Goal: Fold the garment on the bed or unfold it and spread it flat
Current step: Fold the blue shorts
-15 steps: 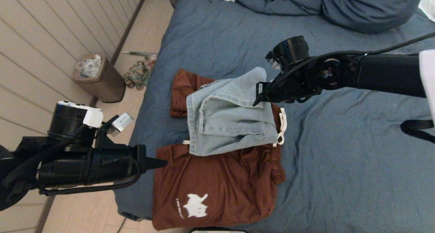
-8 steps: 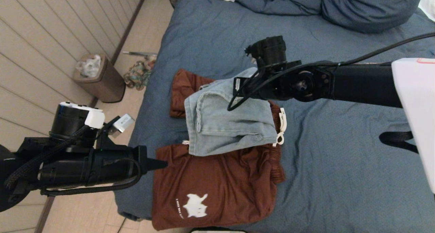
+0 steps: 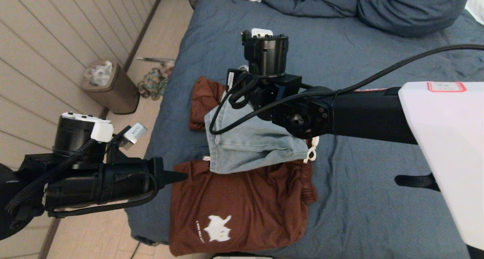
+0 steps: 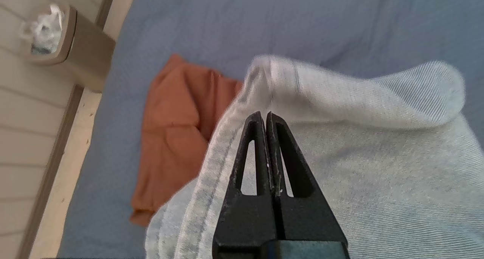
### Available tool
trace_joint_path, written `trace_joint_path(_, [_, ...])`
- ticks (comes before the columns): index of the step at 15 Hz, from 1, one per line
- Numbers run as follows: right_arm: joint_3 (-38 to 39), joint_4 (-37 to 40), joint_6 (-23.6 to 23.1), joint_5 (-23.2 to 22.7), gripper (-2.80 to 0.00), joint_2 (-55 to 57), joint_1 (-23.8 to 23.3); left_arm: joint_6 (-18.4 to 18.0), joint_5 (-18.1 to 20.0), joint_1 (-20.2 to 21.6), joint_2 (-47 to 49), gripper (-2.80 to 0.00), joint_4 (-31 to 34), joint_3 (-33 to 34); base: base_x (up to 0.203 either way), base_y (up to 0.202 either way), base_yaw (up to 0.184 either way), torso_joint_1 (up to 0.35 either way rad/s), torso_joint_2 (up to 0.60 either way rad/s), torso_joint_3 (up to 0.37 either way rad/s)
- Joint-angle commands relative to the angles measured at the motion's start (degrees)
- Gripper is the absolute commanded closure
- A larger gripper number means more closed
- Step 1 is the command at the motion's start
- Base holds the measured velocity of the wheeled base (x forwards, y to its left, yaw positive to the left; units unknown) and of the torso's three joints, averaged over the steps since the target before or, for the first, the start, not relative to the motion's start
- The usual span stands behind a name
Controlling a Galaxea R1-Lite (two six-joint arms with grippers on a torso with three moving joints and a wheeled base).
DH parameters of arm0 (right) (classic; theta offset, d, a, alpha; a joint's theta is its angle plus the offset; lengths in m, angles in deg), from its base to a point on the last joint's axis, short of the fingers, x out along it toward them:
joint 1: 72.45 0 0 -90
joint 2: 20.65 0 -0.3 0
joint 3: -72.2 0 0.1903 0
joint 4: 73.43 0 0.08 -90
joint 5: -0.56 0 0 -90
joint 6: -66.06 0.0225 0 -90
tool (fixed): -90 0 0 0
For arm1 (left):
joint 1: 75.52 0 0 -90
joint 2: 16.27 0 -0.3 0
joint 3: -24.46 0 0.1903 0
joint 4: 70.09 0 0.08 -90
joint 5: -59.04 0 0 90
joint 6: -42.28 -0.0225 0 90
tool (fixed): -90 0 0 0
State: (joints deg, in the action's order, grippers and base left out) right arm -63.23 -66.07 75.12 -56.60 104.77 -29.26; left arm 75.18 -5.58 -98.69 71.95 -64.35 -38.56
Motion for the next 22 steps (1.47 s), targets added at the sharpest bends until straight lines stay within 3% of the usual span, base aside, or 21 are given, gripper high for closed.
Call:
trace_joint_path(1, [0.0, -1.9, -1.8, 1.0, 0.00, -0.2, -0.3, 0.5, 0.2, 0.0, 0.1, 0.00, -0.1, 0.2, 0.000, 0.000, 0.000, 0.000, 0.00, 0.000])
trace_joint_path(7, [1.5, -1.4, -2.6, 3.3, 0.00, -4.4, -3.8, 0.5, 0.2, -0.1, 0.1, 0.00, 0.0, 0.3, 0.000, 0.000, 0.000, 0.000, 0.00, 0.000])
trace_joint_path(9, [3.6, 7.5, -1.9, 1.4, 0.00, -9.4, -5.4, 0.4, 0.2, -0.2, 0.1, 0.00, 0.0, 0.3, 0.000, 0.000, 0.000, 0.000, 0.00, 0.000])
trace_joint_path(11, [4.2, 23.1, 2.9, -6.8, 0.00, -13.2, -8.8, -0.1, 0.0, -0.2, 0.0, 0.00, 0.0, 0.3, 0.000, 0.000, 0.000, 0.000, 0.00, 0.000])
trace_joint_path(14, [1.0, 44.4, 14.4, -22.6, 0.00, -16.0, -15.3, -0.1, -0.1, -0.2, 0.0, 0.00, -0.1, 0.4, 0.000, 0.000, 0.000, 0.000, 0.00, 0.000])
trace_joint_path(15, [0.6, 46.7, 16.1, -25.6, -1.87, -15.8, -17.9, -0.1, -0.1, -0.2, 0.1, 0.00, -0.1, 0.4, 0.000, 0.000, 0.000, 0.000, 0.00, 0.000])
trace_joint_path(16, [0.7, 47.4, 17.6, -26.7, -2.80, -14.8, -19.8, -0.1, -0.2, -0.2, 0.1, 0.00, -0.1, 0.4, 0.000, 0.000, 0.000, 0.000, 0.00, 0.000])
trace_joint_path(22, [0.9, 48.3, 16.4, -29.3, -2.80, -8.6, -20.3, -0.1, -0.1, -0.2, -0.1, 0.00, -0.1, 0.5, 0.000, 0.000, 0.000, 0.000, 0.00, 0.000])
